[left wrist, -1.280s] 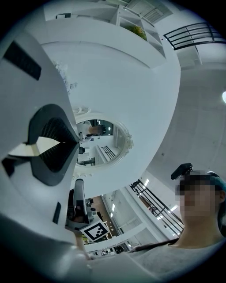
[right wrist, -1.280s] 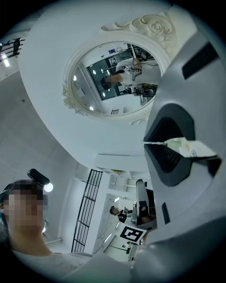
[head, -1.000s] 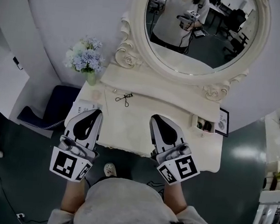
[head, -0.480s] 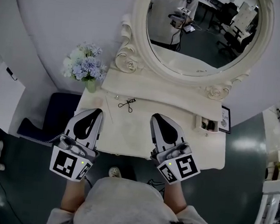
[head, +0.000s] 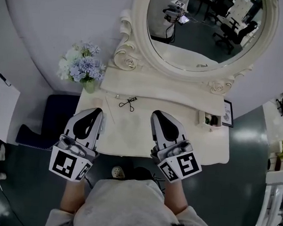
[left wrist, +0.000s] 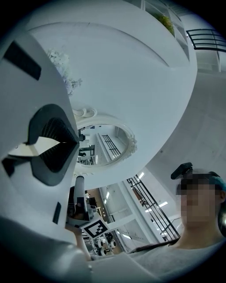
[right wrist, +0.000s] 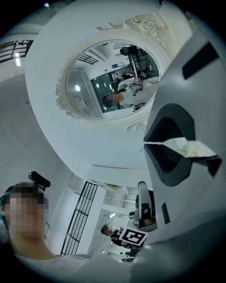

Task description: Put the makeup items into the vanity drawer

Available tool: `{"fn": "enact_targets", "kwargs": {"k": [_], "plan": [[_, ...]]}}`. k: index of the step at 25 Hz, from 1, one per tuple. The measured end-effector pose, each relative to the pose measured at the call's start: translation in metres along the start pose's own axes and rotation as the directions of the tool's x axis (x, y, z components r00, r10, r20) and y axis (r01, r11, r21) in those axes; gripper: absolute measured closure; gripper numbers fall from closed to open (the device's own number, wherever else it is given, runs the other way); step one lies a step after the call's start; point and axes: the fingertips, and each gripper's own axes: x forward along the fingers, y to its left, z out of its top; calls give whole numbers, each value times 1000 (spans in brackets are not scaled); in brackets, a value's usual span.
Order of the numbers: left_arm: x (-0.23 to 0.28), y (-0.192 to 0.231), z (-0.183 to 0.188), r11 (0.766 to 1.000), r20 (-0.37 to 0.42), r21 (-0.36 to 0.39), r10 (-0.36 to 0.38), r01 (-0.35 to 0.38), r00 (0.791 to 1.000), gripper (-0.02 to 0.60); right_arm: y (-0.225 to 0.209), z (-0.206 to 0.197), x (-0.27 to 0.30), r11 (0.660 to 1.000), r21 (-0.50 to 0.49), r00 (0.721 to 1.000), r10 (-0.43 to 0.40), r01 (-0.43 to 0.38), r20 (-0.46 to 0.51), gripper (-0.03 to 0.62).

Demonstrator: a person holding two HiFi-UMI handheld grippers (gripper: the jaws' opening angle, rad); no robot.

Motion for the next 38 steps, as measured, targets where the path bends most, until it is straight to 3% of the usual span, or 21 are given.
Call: {"fn": "enact_targets", "kwargs": {"k": [9,20,27,33,38], "plan": [[22,-5,-11,998,-9,-25,-56,56,998,566,-18,-14,1,999,6,998,-49,49,-44,567],[51,10,-33,998,-49,-43,-46,44,998,566,-47,-57,39,999,30,985,-29,35,-172,567],[52,16,-64,997,-165,-63,-46,36,985,566,-60,-97,59,998,59,957,2,16,-291,566],[62,30,-63,996,-113,-82,19,-28,993,568,-61,-133,71,997,80,925,44,-14,-378,566],[57,34,-80,994,-178,-88,41,-58,983,567,-64,-165,78,994,96,885,83,-44,-458,566]]}}
